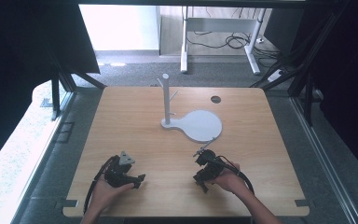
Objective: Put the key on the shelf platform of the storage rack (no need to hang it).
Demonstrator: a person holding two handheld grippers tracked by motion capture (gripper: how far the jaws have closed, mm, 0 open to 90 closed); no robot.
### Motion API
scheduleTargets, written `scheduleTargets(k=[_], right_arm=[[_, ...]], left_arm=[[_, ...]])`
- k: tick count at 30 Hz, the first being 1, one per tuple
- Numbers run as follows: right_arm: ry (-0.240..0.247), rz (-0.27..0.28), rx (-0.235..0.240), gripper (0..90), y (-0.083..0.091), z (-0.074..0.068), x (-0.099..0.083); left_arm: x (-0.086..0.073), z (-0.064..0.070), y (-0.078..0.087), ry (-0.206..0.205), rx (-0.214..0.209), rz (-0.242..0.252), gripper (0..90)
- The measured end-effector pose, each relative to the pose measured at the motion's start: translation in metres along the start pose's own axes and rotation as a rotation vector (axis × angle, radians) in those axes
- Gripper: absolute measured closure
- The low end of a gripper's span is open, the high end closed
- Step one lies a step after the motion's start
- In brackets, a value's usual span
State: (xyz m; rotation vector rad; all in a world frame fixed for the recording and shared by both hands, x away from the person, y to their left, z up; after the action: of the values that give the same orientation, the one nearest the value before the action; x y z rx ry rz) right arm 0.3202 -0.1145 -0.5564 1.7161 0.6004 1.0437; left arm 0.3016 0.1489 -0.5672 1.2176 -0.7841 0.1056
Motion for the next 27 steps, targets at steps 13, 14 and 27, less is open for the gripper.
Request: scheduleTargets(k=[13,14,27], right_arm=[[-0.01,0.0,-0.025,74.4,0.002,0.006,0.0],[-0.012,-0.005,-0.025,74.4,0.001,0.006,0.001],[-0.033,-0.05,-0.011,82.6,-0.006,0.004,0.003]], left_arm=[[0.0,0.0,-0.001,-0.001,0.003,-0.001,20.4],[0.0,0.001,-0.001,-0.005,0.0,-0.001,20.4],[0.0,0.0,0.0,0.001,0.0,0.002,20.4]])
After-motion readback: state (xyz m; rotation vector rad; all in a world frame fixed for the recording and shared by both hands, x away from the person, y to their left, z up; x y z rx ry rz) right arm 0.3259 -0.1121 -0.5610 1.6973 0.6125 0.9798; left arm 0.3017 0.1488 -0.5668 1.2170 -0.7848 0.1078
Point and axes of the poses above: each handheld gripper's, and its own axes: y roughly backward along the jaws, x roughly out of its top, z roughly to its right, the point moved 7 cm from there along -y, roughly forward along the jaws, and after that the axes turned 10 degrees about y, right-handed, at the moved point
